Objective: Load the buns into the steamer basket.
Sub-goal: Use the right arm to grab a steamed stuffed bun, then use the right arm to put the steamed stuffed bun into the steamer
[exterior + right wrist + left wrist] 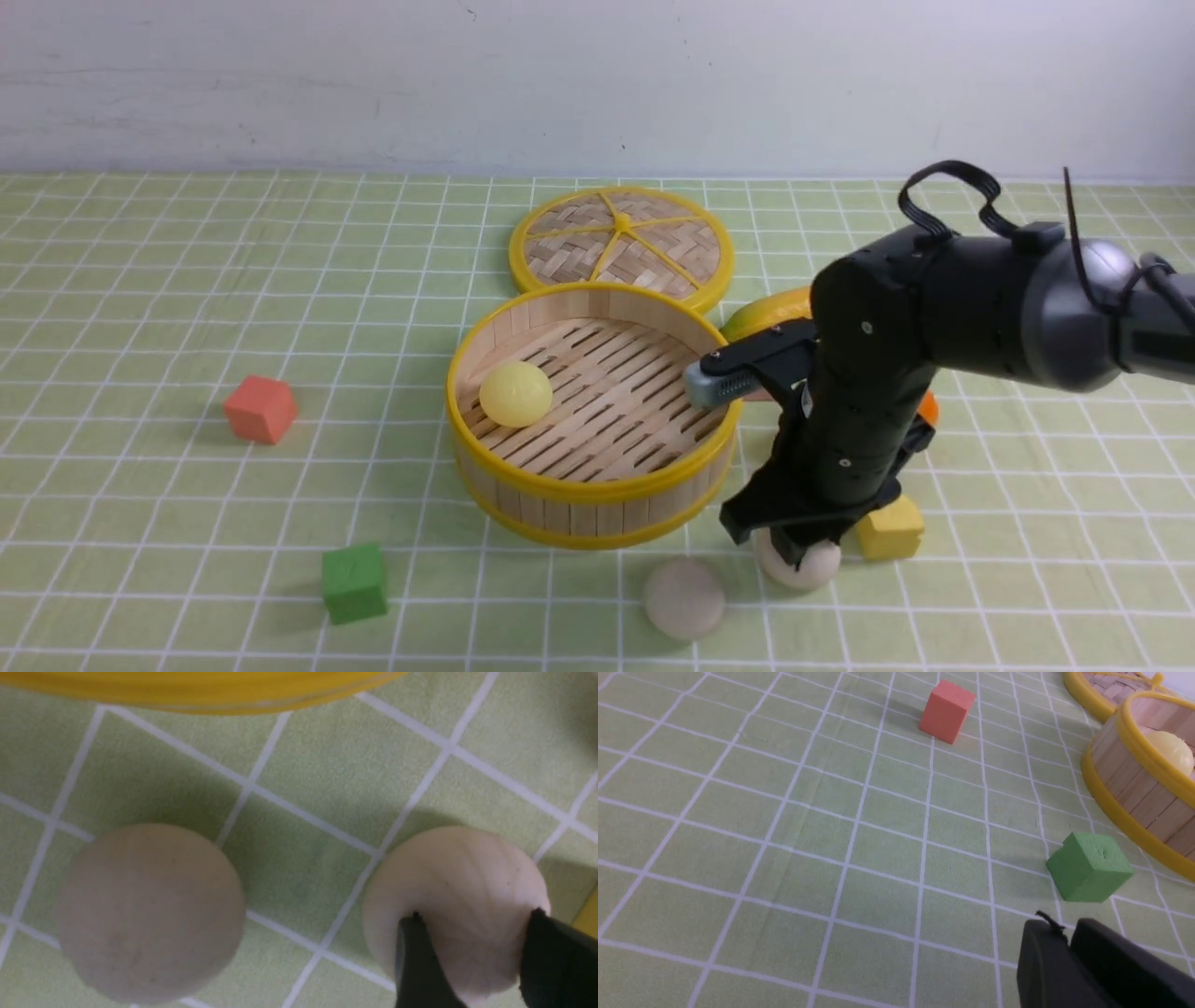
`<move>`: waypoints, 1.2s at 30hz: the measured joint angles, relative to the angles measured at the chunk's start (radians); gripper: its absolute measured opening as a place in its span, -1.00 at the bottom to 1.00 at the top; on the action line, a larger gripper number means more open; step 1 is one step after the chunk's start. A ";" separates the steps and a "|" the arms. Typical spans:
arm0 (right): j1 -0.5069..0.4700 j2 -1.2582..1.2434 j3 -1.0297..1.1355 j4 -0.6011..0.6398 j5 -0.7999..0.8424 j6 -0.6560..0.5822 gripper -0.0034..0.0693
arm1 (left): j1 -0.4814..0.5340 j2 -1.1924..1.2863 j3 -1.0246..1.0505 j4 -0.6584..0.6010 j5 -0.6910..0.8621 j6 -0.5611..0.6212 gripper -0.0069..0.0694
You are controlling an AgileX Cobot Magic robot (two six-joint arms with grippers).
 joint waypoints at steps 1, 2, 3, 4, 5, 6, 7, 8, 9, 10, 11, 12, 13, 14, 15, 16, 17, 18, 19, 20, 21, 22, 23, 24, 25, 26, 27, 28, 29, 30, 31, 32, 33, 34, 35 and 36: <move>0.000 0.005 0.000 0.000 -0.009 0.003 -0.03 | 0.000 0.000 0.000 0.000 0.000 0.000 -0.60; 0.000 0.007 -0.001 0.000 -0.010 0.005 -0.05 | 0.000 0.000 0.000 0.000 0.000 0.000 -0.60; 0.000 0.009 -0.001 0.000 -0.010 0.005 -0.07 | 0.000 0.000 0.000 0.000 0.000 0.000 -0.60; 0.000 0.010 -0.001 0.001 -0.009 0.006 -0.11 | 0.000 0.000 0.000 0.000 0.000 0.000 -0.59; 0.000 0.010 -0.001 0.002 -0.009 0.007 -0.17 | 0.000 0.000 0.000 0.000 0.000 0.000 -0.59; 0.000 0.010 -0.001 0.002 -0.009 0.007 -0.17 | 0.000 0.000 0.000 0.000 0.000 0.000 -0.59; 0.000 0.010 -0.002 0.003 -0.004 0.007 -0.33 | 0.000 0.000 0.000 0.000 0.000 0.000 -0.58; 0.000 0.010 -0.003 0.003 -0.001 0.008 -0.46 | 0.000 0.000 0.000 0.000 0.000 0.000 -0.58; 0.000 0.010 -0.003 0.003 0.000 0.008 -0.48 | 0.000 0.000 0.000 0.000 0.000 0.000 -0.58; 0.000 0.010 -0.004 0.003 0.004 0.008 -0.62 | 0.000 0.000 0.000 0.000 0.000 0.000 -0.58; 0.000 0.008 -0.005 0.003 0.007 0.010 -0.78 | 0.000 0.000 0.000 0.000 0.000 0.000 -0.58; 0.000 0.006 -0.005 0.003 0.008 0.011 -0.80 | 0.000 0.000 0.000 0.000 0.000 0.000 -0.58; 0.000 -0.004 -0.005 0.003 0.018 0.011 -0.87 | 0.000 0.000 0.000 0.000 0.000 0.000 -0.57; 0.000 -0.004 -0.005 0.003 0.018 0.011 -0.87 | 0.000 0.000 0.000 0.000 0.000 0.000 -0.57; 0.000 -0.019 -0.010 0.004 0.032 0.011 -0.87 | 0.000 0.000 0.000 0.000 0.000 0.000 -0.57; 0.000 -0.029 -0.018 0.010 0.041 0.011 -0.87 | 0.000 0.000 0.000 0.000 0.000 0.000 -0.56; 0.000 -0.049 -0.032 0.010 0.055 0.011 -0.87 | 0.000 0.000 0.000 0.000 0.000 0.000 -0.56; 0.000 -0.058 -0.046 0.010 0.062 0.011 -0.87 | 0.000 0.000 0.000 0.000 0.000 0.000 -0.55; 0.000 -0.077 -0.068 0.022 0.069 0.011 -0.87 | 0.000 0.000 0.000 0.000 0.000 0.000 -0.55; 0.000 -0.093 -0.095 0.032 0.072 0.011 -0.87 | 0.000 0.000 0.000 0.000 0.000 0.000 -0.55; 0.000 -0.093 -0.101 0.034 0.072 0.011 -0.87 | 0.000 0.000 0.000 0.000 0.000 0.000 -0.55; 0.000 -0.113 -0.162 0.055 0.074 0.010 -0.87 | 0.000 0.000 0.000 0.000 0.000 0.000 -0.54; 0.000 -0.118 -0.199 0.070 0.071 0.003 -0.87 | 0.000 0.000 0.000 0.000 0.000 0.000 -0.54; 0.000 -0.119 -0.199 0.073 0.069 0.002 -0.87 | 0.000 0.000 0.000 0.000 0.000 0.000 -0.54; 0.000 -0.118 -0.259 0.103 0.051 -0.017 -0.87 | 0.000 0.000 0.000 0.000 0.000 0.000 -0.53; 0.000 -0.113 -0.288 0.120 0.034 -0.035 -0.87 | 0.000 0.000 0.000 0.000 0.000 0.000 -0.53; 0.000 -0.104 -0.314 0.135 0.011 -0.053 -0.87 | 0.000 0.000 0.000 0.000 0.000 0.000 -0.53; 0.001 -0.089 -0.337 0.143 -0.008 -0.069 -0.87 | 0.000 0.000 0.000 0.000 0.000 0.000 -0.53; 0.001 -0.086 -0.337 0.143 -0.014 -0.069 -0.87 | 0.000 0.000 0.000 0.000 0.000 0.000 -0.53; 0.001 -0.056 -0.367 0.146 -0.058 -0.084 -0.87 | 0.000 0.000 0.000 0.000 0.000 0.000 -0.52; 0.001 -0.020 -0.382 0.141 -0.093 -0.090 -0.87 | 0.000 0.000 0.000 0.000 0.000 0.000 -0.52; 0.001 0.003 -0.390 0.136 -0.124 -0.091 -0.87 | 0.000 0.000 0.000 0.000 0.000 0.000 -0.52; 0.001 0.008 -0.390 0.134 -0.124 -0.092 -0.87 | 0.000 0.000 0.000 0.000 0.000 0.000 -0.52; 0.001 0.060 -0.396 0.123 -0.173 -0.093 -0.87 | 0.000 0.000 0.000 0.000 0.000 0.000 -0.51; 0.001 0.082 -0.396 0.118 -0.192 -0.093 -0.87 | 0.000 0.000 0.000 0.000 0.000 0.000 -0.51; 0.001 0.108 -0.396 0.114 -0.213 -0.093 -0.87 | 0.000 0.000 0.000 0.000 0.000 0.000 -0.50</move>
